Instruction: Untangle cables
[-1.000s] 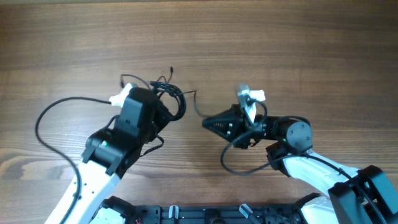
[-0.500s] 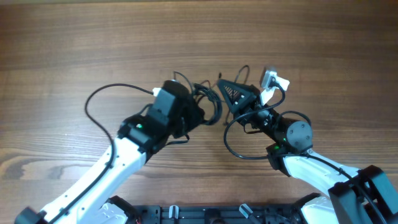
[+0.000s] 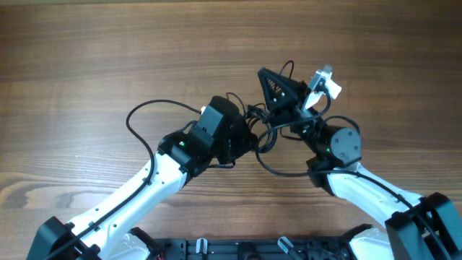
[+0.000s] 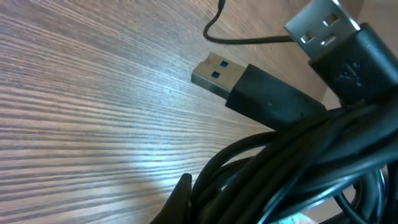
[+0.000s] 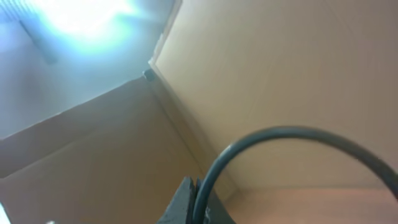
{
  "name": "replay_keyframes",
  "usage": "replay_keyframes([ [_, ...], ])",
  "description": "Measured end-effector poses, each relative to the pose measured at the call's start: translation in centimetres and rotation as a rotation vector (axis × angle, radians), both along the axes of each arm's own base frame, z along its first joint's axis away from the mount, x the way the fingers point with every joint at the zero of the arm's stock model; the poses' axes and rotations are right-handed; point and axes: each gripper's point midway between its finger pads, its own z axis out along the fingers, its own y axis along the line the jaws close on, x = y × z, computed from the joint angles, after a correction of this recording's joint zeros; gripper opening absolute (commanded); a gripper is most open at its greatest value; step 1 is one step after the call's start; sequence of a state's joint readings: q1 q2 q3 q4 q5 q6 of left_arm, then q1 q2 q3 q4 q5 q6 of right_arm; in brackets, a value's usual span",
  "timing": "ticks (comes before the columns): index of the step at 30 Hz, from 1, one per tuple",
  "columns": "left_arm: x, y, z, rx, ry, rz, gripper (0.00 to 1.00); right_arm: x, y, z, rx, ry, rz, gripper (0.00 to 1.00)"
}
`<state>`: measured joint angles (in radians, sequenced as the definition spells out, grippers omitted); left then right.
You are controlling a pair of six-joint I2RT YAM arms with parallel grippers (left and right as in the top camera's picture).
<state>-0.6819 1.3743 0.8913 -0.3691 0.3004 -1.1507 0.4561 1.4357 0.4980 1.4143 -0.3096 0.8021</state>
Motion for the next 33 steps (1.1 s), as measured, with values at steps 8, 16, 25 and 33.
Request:
replay_keyframes([
  [8,0.9,0.7,-0.2,0.034,-0.031,0.05,0.04,0.3,0.1,0.5,0.061,0.056,0.036,0.04],
  [16,2.9,2.8,-0.5,0.135,-0.11,0.163,0.04,1.9,0.9,-3.4,0.023,0.26,0.051,0.05],
  [25,4.4,3.5,0.0,0.159,-0.175,0.222,0.04,2.0,0.9,-3.7,0.141,0.399,0.121,0.04],
  [33,3.7,2.5,0.1,0.159,-0.186,0.194,0.04,2.3,0.4,-3.3,0.301,0.516,0.164,0.05],
])
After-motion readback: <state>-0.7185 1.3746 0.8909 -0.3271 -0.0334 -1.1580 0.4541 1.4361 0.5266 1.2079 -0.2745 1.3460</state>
